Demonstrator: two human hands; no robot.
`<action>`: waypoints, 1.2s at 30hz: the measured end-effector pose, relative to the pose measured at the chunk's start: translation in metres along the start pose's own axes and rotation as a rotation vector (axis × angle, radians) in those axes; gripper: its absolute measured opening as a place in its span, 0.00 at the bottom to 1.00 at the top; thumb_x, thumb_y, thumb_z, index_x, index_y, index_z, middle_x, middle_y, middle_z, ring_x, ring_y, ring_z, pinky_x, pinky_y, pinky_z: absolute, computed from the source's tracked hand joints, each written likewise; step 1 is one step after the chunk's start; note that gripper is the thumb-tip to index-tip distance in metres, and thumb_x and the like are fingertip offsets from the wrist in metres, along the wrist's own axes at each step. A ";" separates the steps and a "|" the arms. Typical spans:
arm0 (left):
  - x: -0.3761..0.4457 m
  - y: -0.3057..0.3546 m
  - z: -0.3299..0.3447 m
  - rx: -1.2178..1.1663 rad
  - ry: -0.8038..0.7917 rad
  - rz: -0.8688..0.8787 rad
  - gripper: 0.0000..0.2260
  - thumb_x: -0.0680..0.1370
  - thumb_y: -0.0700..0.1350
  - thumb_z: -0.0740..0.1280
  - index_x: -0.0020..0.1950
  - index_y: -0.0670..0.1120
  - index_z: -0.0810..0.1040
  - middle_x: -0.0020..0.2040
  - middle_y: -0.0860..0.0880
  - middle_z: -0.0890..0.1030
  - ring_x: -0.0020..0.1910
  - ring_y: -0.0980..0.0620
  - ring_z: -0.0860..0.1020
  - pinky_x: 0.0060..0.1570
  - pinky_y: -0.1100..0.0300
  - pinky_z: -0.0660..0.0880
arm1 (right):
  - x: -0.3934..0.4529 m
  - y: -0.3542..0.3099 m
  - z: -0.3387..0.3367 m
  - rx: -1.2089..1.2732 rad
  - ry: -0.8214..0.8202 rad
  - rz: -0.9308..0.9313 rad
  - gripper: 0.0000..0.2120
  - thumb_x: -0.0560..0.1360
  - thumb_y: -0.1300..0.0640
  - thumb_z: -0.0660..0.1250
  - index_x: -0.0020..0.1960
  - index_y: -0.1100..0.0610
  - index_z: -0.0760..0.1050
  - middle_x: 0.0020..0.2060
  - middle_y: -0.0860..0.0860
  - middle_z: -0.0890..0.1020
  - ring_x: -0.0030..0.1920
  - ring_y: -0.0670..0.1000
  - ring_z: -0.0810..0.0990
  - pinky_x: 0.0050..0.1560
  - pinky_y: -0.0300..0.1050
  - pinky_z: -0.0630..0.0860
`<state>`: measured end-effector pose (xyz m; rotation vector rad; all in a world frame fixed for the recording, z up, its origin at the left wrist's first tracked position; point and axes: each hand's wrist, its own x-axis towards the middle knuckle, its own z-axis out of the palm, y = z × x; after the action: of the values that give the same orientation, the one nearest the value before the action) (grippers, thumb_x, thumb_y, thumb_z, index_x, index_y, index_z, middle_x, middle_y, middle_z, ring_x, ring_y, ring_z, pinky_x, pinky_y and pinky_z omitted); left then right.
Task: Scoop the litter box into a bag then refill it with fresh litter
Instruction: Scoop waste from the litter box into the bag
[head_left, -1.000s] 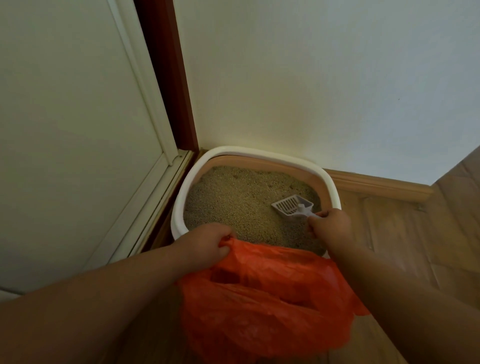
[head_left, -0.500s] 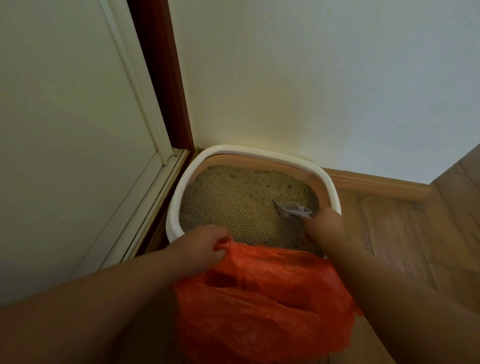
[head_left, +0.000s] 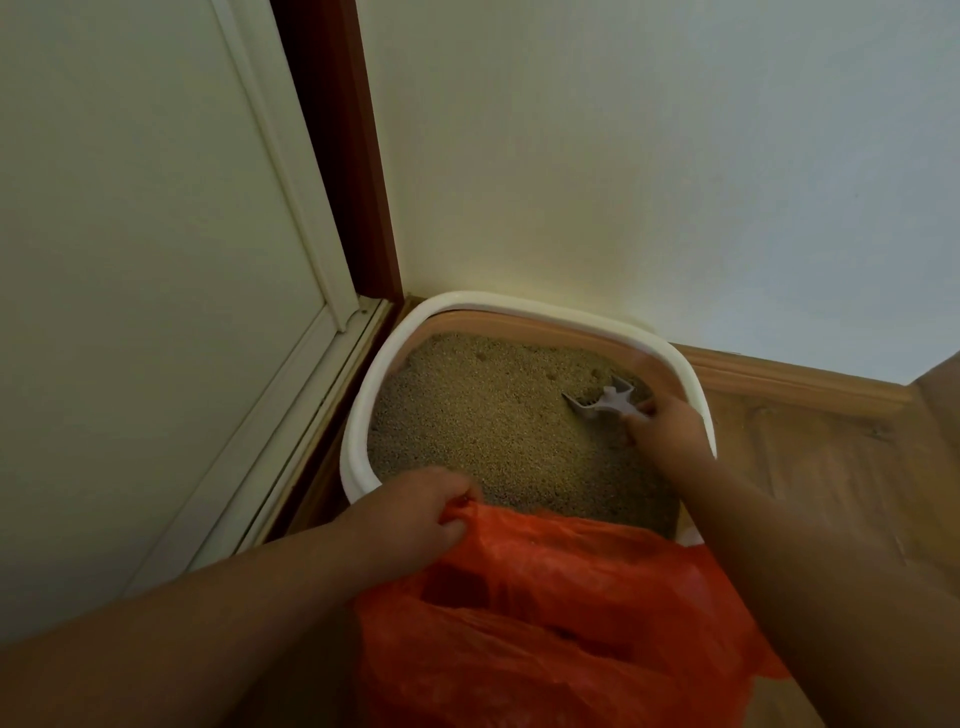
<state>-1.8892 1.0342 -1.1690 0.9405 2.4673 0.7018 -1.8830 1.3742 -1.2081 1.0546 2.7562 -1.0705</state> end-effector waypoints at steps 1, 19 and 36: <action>0.000 0.000 0.000 -0.013 -0.003 -0.008 0.13 0.78 0.46 0.69 0.62 0.55 0.80 0.55 0.56 0.79 0.53 0.61 0.77 0.55 0.62 0.75 | 0.000 0.000 0.000 0.011 -0.005 -0.018 0.09 0.79 0.54 0.68 0.56 0.57 0.80 0.39 0.51 0.84 0.35 0.50 0.81 0.30 0.42 0.71; 0.003 -0.016 -0.004 -0.128 -0.045 -0.117 0.08 0.79 0.44 0.69 0.56 0.53 0.83 0.50 0.56 0.81 0.48 0.61 0.80 0.48 0.66 0.77 | -0.010 -0.016 -0.013 -0.001 -0.190 -0.152 0.03 0.77 0.57 0.72 0.47 0.57 0.81 0.32 0.53 0.85 0.34 0.52 0.84 0.37 0.46 0.81; 0.013 -0.031 0.002 -0.248 -0.061 -0.244 0.04 0.80 0.47 0.70 0.48 0.56 0.82 0.45 0.55 0.82 0.43 0.61 0.81 0.39 0.73 0.74 | 0.019 -0.102 0.062 0.040 -0.133 -0.089 0.07 0.75 0.60 0.71 0.39 0.59 0.84 0.36 0.60 0.85 0.34 0.54 0.80 0.36 0.48 0.79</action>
<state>-1.9123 1.0245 -1.1913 0.5497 2.3218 0.8542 -1.9723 1.2929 -1.1995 0.8382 2.7092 -1.1649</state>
